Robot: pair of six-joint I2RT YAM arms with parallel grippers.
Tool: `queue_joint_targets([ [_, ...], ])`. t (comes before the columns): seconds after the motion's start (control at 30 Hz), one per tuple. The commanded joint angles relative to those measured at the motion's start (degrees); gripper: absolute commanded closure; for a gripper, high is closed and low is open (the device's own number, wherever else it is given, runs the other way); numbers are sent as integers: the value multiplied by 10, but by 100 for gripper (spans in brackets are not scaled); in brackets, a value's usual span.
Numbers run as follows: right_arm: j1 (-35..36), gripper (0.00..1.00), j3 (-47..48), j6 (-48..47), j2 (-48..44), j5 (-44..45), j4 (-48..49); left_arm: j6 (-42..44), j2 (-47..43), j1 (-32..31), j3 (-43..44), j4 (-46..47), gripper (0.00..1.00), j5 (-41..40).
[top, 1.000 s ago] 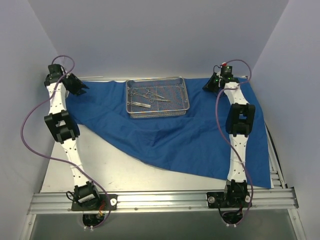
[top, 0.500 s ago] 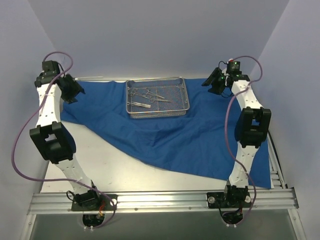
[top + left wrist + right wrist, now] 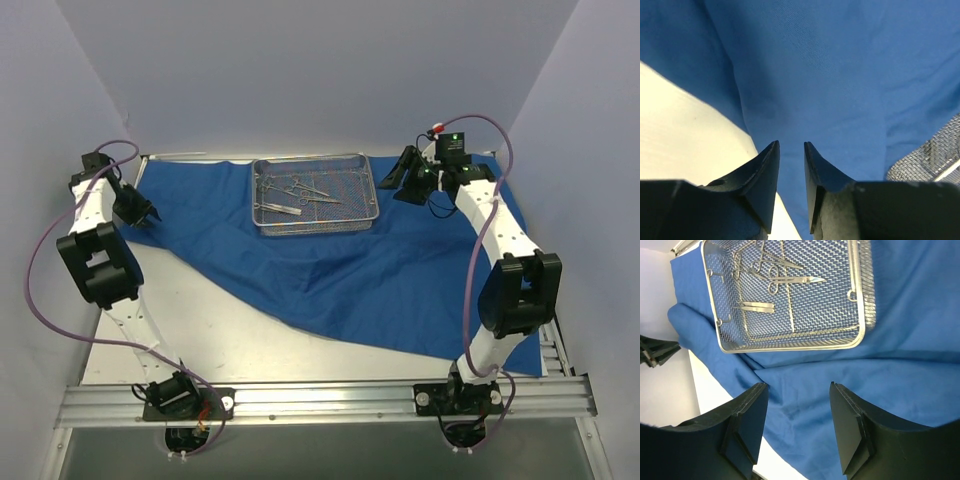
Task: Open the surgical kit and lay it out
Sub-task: Smooth out the surgical kit at the center of the board.
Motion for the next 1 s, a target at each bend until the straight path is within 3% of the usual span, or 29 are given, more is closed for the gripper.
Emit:
queue_joint_targets([
  [0.0,-12,48,-14,-13,-48,9,-23,15,28,1,36,26,65,12],
  [0.17,-16,47,-44,-12,-77,16,-25,-4,53,3,28,30,69,4],
  [0.33,-22,47,-71,-1,-92,8,-9,-5,5,2,-18,41,68,-43],
  [0.57,-22,47,-90,-1,-93,-1,5,-9,-75,3,-110,75,56,-71],
  [0.97,-21,47,-94,4,-105,-5,-1,-14,-26,6,-96,79,56,-60],
])
